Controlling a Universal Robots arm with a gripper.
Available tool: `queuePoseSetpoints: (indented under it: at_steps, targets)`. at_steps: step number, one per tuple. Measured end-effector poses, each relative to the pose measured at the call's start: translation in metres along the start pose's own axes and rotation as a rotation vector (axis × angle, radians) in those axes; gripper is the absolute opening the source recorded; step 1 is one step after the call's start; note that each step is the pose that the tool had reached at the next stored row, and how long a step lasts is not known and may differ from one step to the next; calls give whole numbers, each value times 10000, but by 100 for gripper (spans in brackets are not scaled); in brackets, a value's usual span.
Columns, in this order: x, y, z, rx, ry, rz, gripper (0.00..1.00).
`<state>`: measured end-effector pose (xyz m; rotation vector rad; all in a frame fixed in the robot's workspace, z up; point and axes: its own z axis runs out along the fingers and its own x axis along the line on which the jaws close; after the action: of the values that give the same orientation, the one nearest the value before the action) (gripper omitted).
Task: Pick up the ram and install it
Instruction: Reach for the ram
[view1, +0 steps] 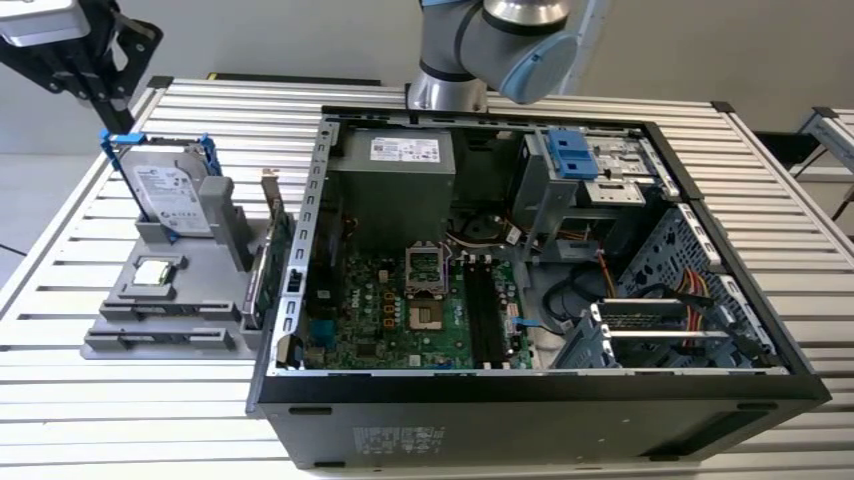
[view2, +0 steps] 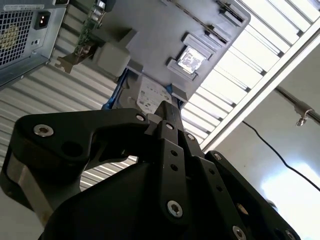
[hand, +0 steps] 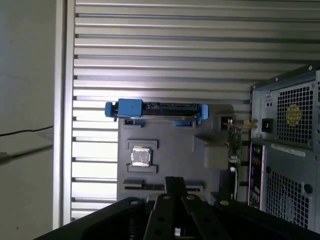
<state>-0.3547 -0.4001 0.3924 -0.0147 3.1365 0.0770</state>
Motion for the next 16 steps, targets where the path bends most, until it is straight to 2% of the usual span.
queuePoseSetpoints:
  at_steps: [9,16]
  targets:
    - [-9,-57,-4,0,1,0,0]
    - [-11,-77,-4,0,0,1,0]
